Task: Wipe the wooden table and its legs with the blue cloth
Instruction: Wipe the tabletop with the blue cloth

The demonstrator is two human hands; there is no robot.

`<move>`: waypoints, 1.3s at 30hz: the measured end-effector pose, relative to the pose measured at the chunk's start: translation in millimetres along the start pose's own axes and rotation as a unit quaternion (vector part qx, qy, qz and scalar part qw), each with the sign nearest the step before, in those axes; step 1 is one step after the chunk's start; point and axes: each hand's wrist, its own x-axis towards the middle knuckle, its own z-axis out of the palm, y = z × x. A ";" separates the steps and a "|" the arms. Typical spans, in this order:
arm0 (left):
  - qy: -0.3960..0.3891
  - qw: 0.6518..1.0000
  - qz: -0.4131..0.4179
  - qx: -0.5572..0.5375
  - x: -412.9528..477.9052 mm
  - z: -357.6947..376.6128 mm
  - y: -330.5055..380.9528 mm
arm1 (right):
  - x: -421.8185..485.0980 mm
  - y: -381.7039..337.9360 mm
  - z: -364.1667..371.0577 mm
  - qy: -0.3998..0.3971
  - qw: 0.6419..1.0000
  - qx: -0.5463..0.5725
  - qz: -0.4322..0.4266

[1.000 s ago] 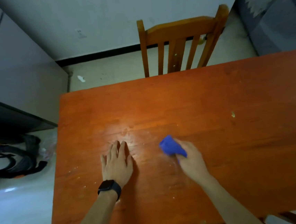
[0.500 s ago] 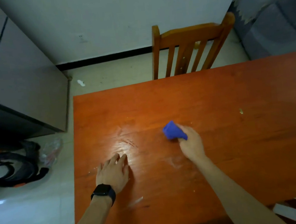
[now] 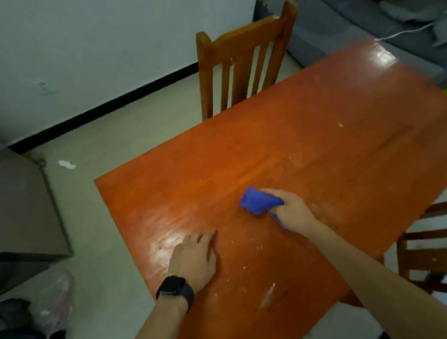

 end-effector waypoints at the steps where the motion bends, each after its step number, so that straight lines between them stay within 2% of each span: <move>1: -0.007 1.000 0.005 0.009 4.8 -6.7 -2.1 | 13.9 -7.2 -12.5 0.068 0.998 -0.007 0.006; 3: -0.016 1.000 0.004 0.027 18.0 -18.7 -5.4 | 46.7 -13.4 -40.2 0.179 0.981 -0.078 -0.005; 4: -0.019 0.999 0.003 0.035 24.5 -24.2 -5.7 | 58.9 -12.6 -48.0 0.202 0.973 -0.108 0.000; 7: -0.024 0.998 0.006 0.059 46.0 -38.7 -4.1 | 74.9 1.7 -20.3 0.190 0.964 -0.171 0.069; 9: -0.024 0.996 0.012 0.080 64.5 -46.2 -1.3 | 53.6 -0.6 26.7 0.202 0.957 -0.204 0.045; 10: -0.023 0.995 0.013 0.093 73.0 -48.6 -0.5 | 34.7 -5.8 47.5 0.191 0.960 -0.206 0.008; 13: -0.023 0.991 0.026 0.130 104.3 -55.1 1.8 | -17.4 -13.2 91.0 0.083 0.982 -0.160 -0.050; 15: -0.014 0.988 0.046 0.148 125.8 -59.1 5.8 | -27.0 -14.6 79.6 0.002 0.997 -0.053 -0.055; 16: -0.006 0.985 0.064 0.161 137.8 -61.0 9.0 | -20.1 -10.7 65.5 -0.003 0.998 0.006 -0.056; 17: -0.001 0.982 0.088 0.166 150.1 -62.7 12.8 | -10.0 -4.4 48.6 0.040 0.996 0.049 -0.056; 19: -0.003 0.974 0.142 0.174 172.5 -63.4 23.5 | 13.4 18.6 4.5 0.215 0.975 0.039 -0.027; 20: -0.003 0.969 0.170 0.176 182.4 -62.7 28.9 | 21.9 32.1 -22.0 0.298 0.954 0.003 0.014; 22: -0.014 0.954 0.229 0.192 202.9 -58.7 39.3 | 25.8 54.0 -66.3 0.385 0.906 -0.087 0.153; 24: -0.044 0.933 0.277 0.225 221.2 -53.6 43.1 | 20.6 65.7 -77.6 0.383 0.880 -0.082 0.269; 27: -0.111 0.910 0.297 0.268 242.8 -53.3 43.6 | 6.9 55.8 -27.0 0.404 0.865 -0.063 0.291; 30: -0.159 0.891 0.311 0.291 246.3 -61.0 42.6 | -17.7 14.5 42.0 0.391 0.878 -0.001 0.277; 32: -0.177 0.890 0.309 0.285 246.3 -65.2 44.7 | -36.3 -15.3 67.0 0.317 0.907 0.059 0.271; 33: -0.189 0.889 0.307 0.283 246.6 -66.4 44.7 | -43.6 -25.2 71.7 0.280 0.914 0.096 0.278; 34: -0.194 0.888 0.305 0.283 247.0 -66.5 44.4 | -47.5 -29.7 67.5 0.276 0.910 0.136 0.279; 36: -0.203 0.884 0.306 0.288 248.3 -67.6 44.4 | -47.7 -25.4 43.2 0.362 0.880 0.157 0.264; 39: -0.206 0.881 0.308 0.293 250.9 -65.9 45.0 | -41.2 18.0 -6.2 0.504 0.824 0.077 0.249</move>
